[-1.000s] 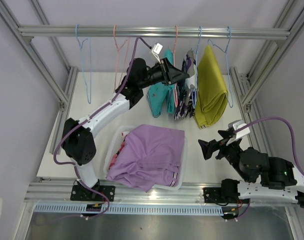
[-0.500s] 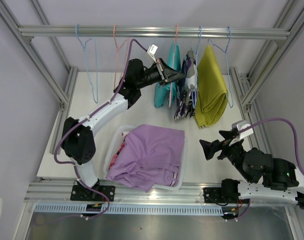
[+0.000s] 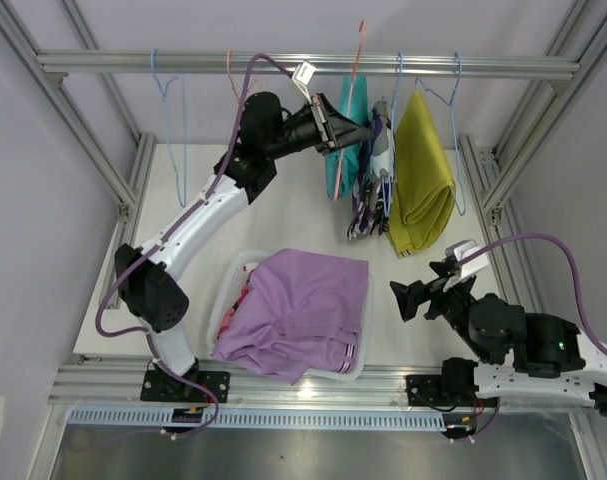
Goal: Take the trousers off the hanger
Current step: Pick up the hanger from the clothesline.
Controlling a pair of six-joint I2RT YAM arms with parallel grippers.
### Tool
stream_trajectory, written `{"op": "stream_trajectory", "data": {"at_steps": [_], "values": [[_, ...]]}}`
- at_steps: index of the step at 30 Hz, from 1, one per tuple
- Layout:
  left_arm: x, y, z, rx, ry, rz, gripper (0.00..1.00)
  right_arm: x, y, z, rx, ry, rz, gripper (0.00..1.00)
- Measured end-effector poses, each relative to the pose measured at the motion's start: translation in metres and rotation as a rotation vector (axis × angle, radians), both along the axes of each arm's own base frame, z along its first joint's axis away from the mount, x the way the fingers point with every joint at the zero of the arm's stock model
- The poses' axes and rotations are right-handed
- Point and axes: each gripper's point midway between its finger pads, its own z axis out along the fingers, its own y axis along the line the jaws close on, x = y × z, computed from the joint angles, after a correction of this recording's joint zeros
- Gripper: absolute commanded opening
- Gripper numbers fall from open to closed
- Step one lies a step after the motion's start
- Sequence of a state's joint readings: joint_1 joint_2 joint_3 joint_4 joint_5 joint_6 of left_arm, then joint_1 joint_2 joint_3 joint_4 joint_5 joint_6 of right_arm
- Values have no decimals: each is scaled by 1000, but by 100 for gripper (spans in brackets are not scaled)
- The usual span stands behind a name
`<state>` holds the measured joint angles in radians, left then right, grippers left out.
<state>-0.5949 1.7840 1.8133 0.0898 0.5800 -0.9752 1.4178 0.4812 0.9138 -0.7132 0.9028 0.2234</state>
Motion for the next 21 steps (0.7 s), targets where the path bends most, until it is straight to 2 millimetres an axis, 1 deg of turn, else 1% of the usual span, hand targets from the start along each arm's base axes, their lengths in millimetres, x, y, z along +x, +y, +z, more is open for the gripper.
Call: {"op": "stream_trajectory", "data": {"at_steps": [1, 3, 7, 10, 12, 14, 18, 21], "values": [[-3, 2, 5, 4, 1, 0, 0, 0, 1, -1, -6, 2, 2, 97], [-8, 6, 7, 21, 12, 3, 0, 0, 2, -1, -15, 4, 4, 97], [-11, 13, 10, 39, 12, 31, 0, 0, 3, 3, -11, 4, 6, 97], [-17, 24, 18, 61, -7, 84, 1, 1, 6, 11, 4, -6, 5, 97], [-26, 34, 23, 76, -18, 121, 0, 2, 11, 19, 4, -15, 4, 97], [-41, 43, 30, 90, -33, 157, 0, 4, 20, 29, 1, -27, 5, 97], [-71, 57, 39, 110, -55, 215, 0, 11, 47, 50, -16, -57, 8, 97], [-85, 65, 46, 125, -83, 268, 0, 15, 71, 58, -34, -76, 15, 97]]}}
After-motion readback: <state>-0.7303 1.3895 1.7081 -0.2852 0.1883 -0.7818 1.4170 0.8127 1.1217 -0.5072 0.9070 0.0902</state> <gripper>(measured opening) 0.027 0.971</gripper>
